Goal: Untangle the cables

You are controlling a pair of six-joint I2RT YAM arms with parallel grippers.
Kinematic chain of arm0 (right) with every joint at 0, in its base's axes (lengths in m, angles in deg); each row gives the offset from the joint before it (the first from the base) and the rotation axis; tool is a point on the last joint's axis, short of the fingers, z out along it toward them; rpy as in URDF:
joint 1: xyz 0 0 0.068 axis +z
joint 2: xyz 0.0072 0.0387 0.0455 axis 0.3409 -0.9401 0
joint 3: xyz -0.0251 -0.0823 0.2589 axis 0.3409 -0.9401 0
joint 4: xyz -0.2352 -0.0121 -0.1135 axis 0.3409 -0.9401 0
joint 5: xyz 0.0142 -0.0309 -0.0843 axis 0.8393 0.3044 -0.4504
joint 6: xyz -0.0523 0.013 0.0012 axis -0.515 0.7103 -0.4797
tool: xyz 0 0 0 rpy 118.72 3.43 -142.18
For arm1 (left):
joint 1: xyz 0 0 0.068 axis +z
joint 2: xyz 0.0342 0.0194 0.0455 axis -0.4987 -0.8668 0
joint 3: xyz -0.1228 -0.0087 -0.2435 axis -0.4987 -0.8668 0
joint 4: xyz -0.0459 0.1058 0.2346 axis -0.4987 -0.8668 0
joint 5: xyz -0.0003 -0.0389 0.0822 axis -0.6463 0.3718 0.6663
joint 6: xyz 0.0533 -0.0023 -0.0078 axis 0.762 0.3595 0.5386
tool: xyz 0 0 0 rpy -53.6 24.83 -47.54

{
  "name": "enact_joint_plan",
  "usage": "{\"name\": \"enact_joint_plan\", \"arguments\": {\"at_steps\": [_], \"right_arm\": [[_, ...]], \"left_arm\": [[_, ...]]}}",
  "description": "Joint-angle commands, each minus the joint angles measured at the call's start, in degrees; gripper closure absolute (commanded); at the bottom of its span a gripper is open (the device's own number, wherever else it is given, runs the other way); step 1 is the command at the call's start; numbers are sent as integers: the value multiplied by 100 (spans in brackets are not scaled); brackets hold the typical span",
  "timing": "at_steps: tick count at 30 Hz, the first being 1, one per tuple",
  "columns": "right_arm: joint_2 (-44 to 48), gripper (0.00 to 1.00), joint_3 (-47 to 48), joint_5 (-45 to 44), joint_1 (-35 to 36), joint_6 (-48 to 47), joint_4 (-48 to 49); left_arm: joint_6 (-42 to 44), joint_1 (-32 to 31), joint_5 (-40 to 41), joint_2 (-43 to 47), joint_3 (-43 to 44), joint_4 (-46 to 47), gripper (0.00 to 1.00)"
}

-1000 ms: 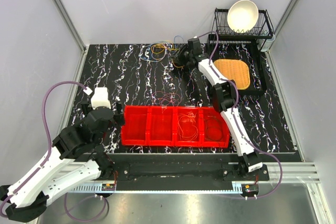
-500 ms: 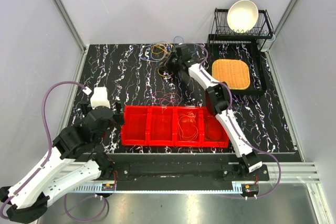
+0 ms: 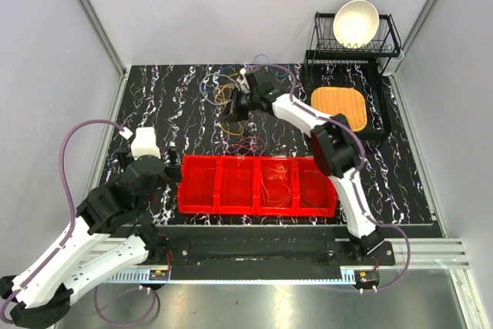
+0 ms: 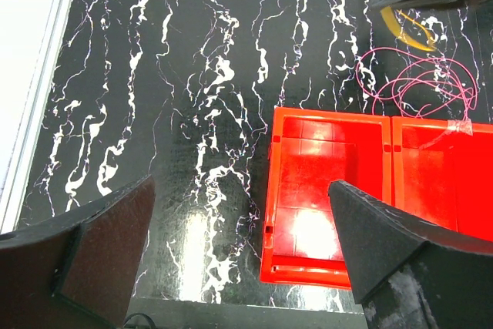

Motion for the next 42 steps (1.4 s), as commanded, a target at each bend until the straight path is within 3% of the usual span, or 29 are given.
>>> {"name": "enact_joint_plan", "arguments": {"at_steps": [1,12,21,32,42], "right_arm": [[1656,100,-649,84,-60,-624,339],[3843,100,-1643,128,-78,-959,-12],[5190,100,-1661,-215,-69,-1327,-531],[4656,100,-756,-699,-78,-1856,-944],[4216,100,1124,56,-60,-1522,-1242]], "left_arm": [[97,37,-58,-19,-18,210,1],[97,89,-40,-36,-36,218,1],[115,107,-49,-98,-36,218,1],[123,107,-58,-107,-44,218,1],[158,107,-102,-45,-80,271,1]]}}
